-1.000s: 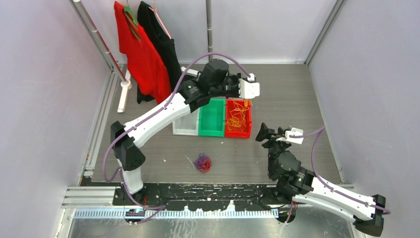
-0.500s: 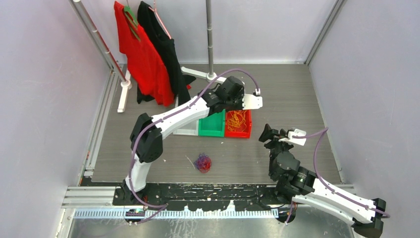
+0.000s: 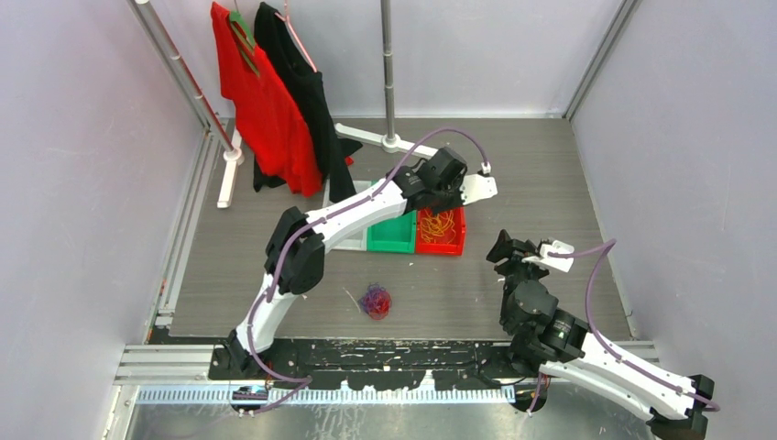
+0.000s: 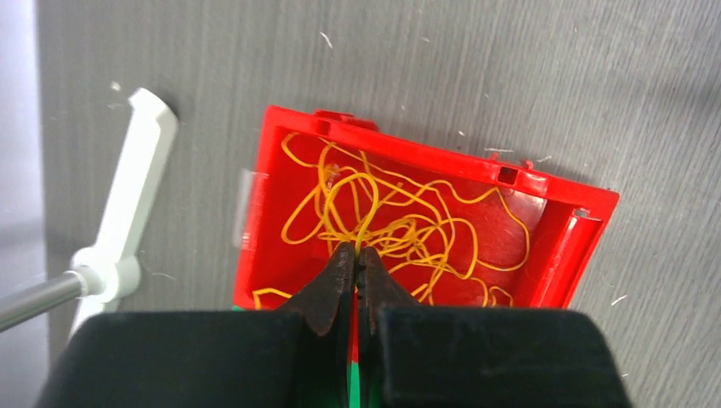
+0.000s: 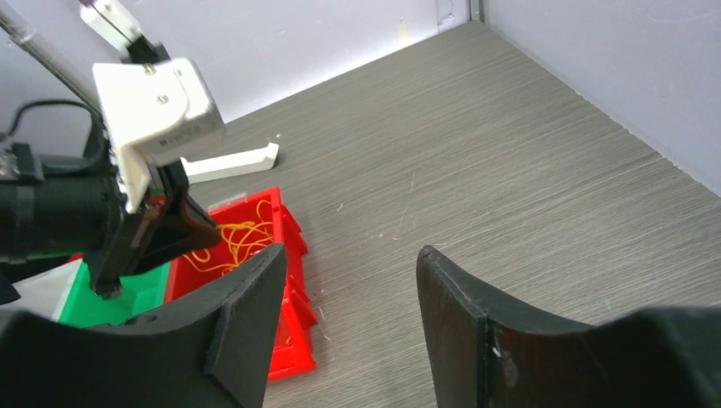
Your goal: Untangle the cables
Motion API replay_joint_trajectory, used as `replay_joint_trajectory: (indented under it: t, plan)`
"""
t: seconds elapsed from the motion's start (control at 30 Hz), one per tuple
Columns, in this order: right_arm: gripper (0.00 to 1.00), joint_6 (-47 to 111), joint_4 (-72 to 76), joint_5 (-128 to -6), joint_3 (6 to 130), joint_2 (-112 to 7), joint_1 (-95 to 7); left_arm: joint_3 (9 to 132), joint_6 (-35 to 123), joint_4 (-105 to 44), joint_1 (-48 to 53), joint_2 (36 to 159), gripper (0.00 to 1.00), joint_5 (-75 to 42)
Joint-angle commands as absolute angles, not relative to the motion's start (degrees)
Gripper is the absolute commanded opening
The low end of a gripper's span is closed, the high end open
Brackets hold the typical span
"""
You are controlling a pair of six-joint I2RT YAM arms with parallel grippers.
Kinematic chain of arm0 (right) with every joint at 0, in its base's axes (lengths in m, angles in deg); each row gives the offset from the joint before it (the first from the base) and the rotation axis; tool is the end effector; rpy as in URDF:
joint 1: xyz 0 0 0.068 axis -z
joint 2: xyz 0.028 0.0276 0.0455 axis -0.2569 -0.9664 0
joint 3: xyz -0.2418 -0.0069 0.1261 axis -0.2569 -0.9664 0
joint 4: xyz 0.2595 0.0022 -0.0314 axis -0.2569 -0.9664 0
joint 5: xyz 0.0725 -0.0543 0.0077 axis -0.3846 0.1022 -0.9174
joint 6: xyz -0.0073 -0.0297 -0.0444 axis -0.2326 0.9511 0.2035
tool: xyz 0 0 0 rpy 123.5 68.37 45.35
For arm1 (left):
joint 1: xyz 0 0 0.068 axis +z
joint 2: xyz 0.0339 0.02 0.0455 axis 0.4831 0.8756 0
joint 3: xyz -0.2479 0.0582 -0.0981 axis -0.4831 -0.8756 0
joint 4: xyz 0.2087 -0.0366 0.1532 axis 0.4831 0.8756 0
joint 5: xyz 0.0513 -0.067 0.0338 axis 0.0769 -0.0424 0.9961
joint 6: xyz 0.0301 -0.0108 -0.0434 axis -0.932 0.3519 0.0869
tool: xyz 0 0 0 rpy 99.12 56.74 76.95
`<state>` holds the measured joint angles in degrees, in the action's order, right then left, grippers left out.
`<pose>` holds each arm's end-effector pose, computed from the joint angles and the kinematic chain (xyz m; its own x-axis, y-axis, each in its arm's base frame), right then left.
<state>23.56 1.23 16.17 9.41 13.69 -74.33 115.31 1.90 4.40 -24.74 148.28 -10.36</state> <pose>0.0755 0.0602 0.2517 0.0796 0.2645 -0.9611 0.2634 0.9243 0.2762 0.3010 -0.4110 0.2714 0.0693 0.7563 -0.6505 0.9110 0.2179 0.3503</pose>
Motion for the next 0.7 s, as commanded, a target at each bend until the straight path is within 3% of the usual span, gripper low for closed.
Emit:
replay_joint_trajectory:
  t: [0.0,0.2,0.37,0.5,0.6,0.67]
  plan:
    - [0.62,22.8,2.0,16.8,10.8,14.2,-73.6,115.8,4.6,7.5,-24.9,150.1,0.00,-9.1]
    - [0.60,21.7,1.4,15.6,11.2,13.4,-72.8,111.6,4.5,4.8,-24.4,150.5,0.00,-8.3]
    - [0.60,21.2,1.0,14.7,12.0,11.5,-72.8,117.1,7.2,9.2,-24.0,152.7,0.01,-8.7]
    - [0.60,21.4,0.7,13.5,13.0,10.8,-72.4,124.5,9.2,18.0,-23.2,153.0,0.26,-13.9]
    - [0.60,21.2,0.4,13.3,13.5,10.9,-72.1,128.8,9.8,25.7,-22.4,151.7,0.52,-18.8]
    - [0.58,20.8,0.4,13.0,13.6,11.3,-72.0,128.3,10.1,27.3,-21.6,149.9,0.63,-22.2]
